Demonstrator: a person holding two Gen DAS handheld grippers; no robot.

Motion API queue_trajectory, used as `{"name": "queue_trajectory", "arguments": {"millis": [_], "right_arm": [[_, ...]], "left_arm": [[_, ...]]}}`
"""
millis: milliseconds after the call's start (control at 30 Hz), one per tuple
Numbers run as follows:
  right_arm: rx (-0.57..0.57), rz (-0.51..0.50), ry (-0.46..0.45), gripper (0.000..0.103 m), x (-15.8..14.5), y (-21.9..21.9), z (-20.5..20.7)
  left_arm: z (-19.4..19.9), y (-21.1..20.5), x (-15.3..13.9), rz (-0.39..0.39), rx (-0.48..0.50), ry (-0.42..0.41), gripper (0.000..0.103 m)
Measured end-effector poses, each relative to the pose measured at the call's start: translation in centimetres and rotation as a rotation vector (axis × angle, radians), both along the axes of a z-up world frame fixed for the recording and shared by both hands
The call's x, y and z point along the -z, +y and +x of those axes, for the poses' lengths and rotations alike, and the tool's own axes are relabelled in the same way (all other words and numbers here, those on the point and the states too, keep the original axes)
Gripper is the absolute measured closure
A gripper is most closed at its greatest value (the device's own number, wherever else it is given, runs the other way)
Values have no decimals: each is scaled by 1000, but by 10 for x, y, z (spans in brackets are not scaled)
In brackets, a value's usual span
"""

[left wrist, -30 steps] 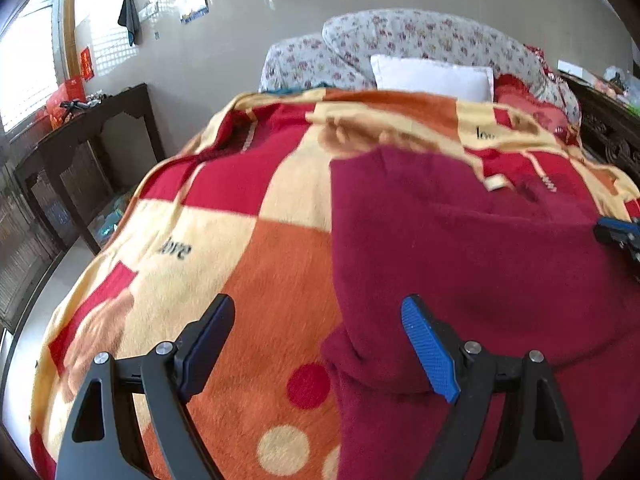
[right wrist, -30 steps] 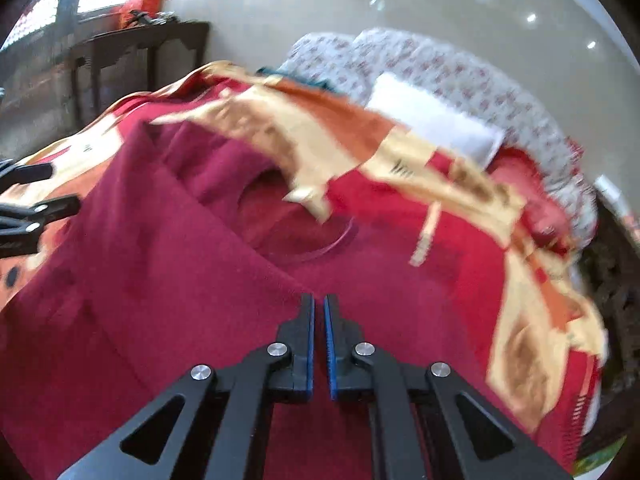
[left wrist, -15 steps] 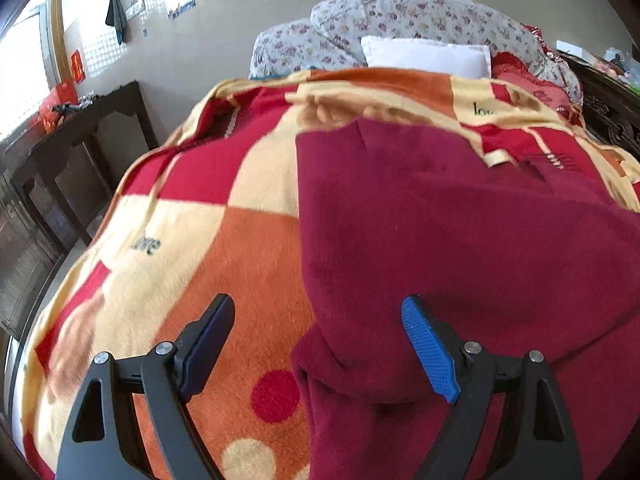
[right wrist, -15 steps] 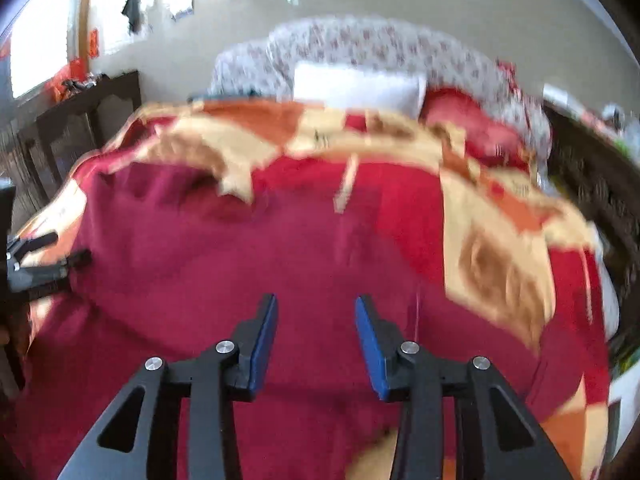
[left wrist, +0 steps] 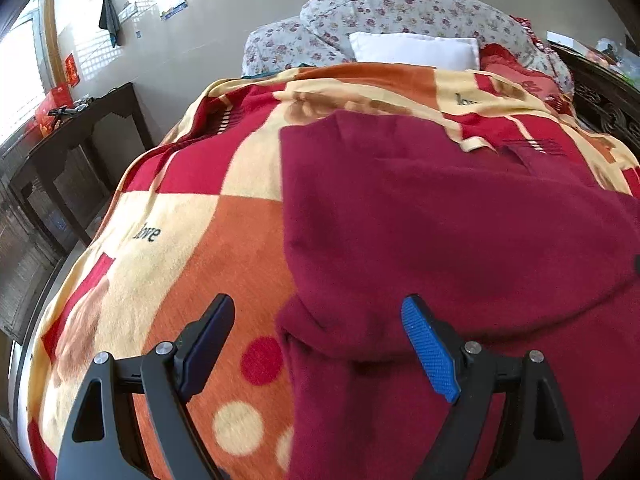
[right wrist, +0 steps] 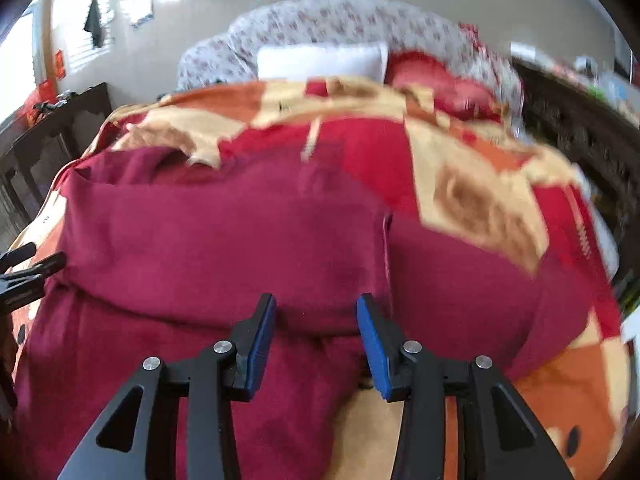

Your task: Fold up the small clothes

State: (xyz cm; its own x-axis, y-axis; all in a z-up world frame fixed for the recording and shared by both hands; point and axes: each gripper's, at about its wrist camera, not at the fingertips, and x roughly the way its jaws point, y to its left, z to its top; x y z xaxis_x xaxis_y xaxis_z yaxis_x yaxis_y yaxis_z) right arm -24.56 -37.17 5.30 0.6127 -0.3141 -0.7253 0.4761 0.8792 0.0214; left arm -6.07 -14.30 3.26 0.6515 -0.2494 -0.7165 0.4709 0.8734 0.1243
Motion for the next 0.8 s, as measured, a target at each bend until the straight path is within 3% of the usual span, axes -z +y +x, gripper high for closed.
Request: {"name": "queue_trajectory", "arguments": {"millis": [67, 133, 400, 700, 800], "right_arm": [[2, 20, -14, 53, -7, 3, -6], [1, 41, -41, 38, -13, 5, -14], [45, 58, -75, 37, -21, 0, -26], [68, 65, -11, 37, 9, -8, -10], [70, 92, -44, 36, 5, -12, -19]], "left_arm": [[-8, -2, -1, 6, 14, -6, 18], [-17, -5, -4, 4, 29, -14, 18], [-29, -20, -11, -24, 54, -14, 18], [-28, -41, 0, -30, 86, 38, 18], [-27, -49, 6, -29, 113, 63, 18]]}}
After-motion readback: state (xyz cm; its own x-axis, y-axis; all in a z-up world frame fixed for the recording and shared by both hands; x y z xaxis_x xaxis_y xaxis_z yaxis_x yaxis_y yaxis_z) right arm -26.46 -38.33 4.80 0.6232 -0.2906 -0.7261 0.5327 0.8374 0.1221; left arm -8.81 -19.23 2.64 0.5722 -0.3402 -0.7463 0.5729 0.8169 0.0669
